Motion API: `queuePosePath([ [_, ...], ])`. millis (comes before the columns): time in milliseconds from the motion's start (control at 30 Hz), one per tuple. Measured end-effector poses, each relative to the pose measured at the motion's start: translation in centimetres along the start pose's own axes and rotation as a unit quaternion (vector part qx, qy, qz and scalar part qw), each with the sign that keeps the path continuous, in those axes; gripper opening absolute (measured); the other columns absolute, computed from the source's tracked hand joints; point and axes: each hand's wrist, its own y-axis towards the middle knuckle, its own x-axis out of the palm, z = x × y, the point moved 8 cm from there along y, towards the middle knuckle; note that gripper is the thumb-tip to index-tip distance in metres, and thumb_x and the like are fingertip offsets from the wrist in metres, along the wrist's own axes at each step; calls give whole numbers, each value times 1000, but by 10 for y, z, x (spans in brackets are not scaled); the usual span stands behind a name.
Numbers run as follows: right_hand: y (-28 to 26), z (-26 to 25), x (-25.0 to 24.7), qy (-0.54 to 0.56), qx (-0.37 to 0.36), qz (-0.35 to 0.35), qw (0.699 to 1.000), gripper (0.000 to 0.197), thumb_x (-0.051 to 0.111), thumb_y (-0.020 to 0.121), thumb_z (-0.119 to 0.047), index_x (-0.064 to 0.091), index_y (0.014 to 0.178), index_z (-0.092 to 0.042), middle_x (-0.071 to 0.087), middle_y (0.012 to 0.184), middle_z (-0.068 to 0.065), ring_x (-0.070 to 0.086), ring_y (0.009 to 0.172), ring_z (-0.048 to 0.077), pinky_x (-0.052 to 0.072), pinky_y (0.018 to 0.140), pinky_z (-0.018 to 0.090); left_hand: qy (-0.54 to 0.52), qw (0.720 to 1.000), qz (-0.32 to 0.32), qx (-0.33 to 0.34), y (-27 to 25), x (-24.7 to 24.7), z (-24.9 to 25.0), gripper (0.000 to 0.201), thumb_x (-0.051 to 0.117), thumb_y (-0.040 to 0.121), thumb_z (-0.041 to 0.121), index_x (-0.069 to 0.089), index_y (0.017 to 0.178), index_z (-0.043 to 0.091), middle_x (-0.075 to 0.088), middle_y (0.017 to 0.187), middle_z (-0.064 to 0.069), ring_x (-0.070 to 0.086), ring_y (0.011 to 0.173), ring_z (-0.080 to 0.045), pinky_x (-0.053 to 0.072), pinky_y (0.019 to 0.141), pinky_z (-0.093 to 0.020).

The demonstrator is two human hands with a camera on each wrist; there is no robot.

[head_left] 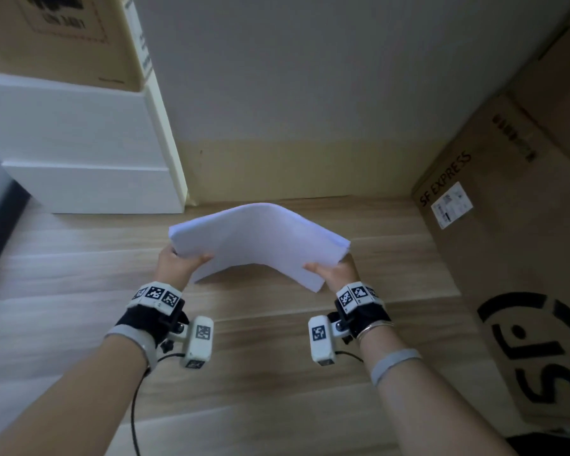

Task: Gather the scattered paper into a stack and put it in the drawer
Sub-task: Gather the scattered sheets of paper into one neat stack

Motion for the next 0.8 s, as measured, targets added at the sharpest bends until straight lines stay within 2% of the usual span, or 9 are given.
queuePosePath([
  [133,3,17,10,39,26,28,998,35,74,78,-8,64,111,-1,61,97,3,58,93,15,41,79,23,-24,998,66,7,0,2,-5,35,73,74,1,62,107,-5,58,95,-11,53,68,-21,36,74,-26],
  [200,7,12,8,59,11,44,997,31,74,78,-10,66,107,-3,63,94,2,59,87,15,43,77,23,-49,995,84,7,3,1,-1,37,74,74,5,62,108,-2,59,95,-10,55,79,-21,39,72,-27],
  [333,9,17,10,57,11,37,998,19,78,72,-6,63,77,-17,62,77,-8,60,72,9,46,60,17,-69,995,72,10,8,-6,-4,35,73,74,5,61,106,6,62,95,-11,59,83,-21,47,72,-28],
  [433,7,27,19,34,31,45,998,18,77,74,-8,67,88,-6,63,82,0,59,80,17,44,65,20,-71,995,66,-10,8,-2,-18,45,75,73,8,59,115,-2,60,102,-12,56,93,-24,42,79,-33],
  [500,10,19,14,20,31,73,997,16,76,77,-12,68,88,-4,64,83,7,60,79,19,43,68,24,-72,994,78,-9,13,-5,-18,49,78,67,12,59,112,3,60,101,-11,59,97,-31,41,78,-32],
  [567,15,-5,5,-13,-3,86,996,10,73,79,-14,70,83,-6,65,82,9,60,78,19,46,68,27,-78,994,71,24,21,-10,-5,52,76,68,6,52,114,12,58,108,-10,58,111,-37,42,82,-33],
  [667,18,-60,-2,-144,-96,74,982,14,70,81,-22,71,72,-11,62,72,6,56,73,18,45,67,29,-25,994,68,77,30,-21,24,96,78,66,4,26,143,27,37,143,-9,38,133,-27,36,103,-35],
  [733,12,-102,5,-243,-178,48,952,21,64,84,-37,72,71,-21,65,65,4,59,70,24,42,59,26,79,989,87,95,27,-22,54,106,80,67,7,15,148,32,17,153,-10,20,143,-22,22,113,-33],
  [800,2,-138,17,-365,-236,27,900,18,58,88,-33,72,77,-26,68,71,6,62,74,30,35,56,24,145,974,51,165,23,-12,93,99,80,66,8,25,147,25,20,153,-13,18,144,-20,15,114,-25],
])
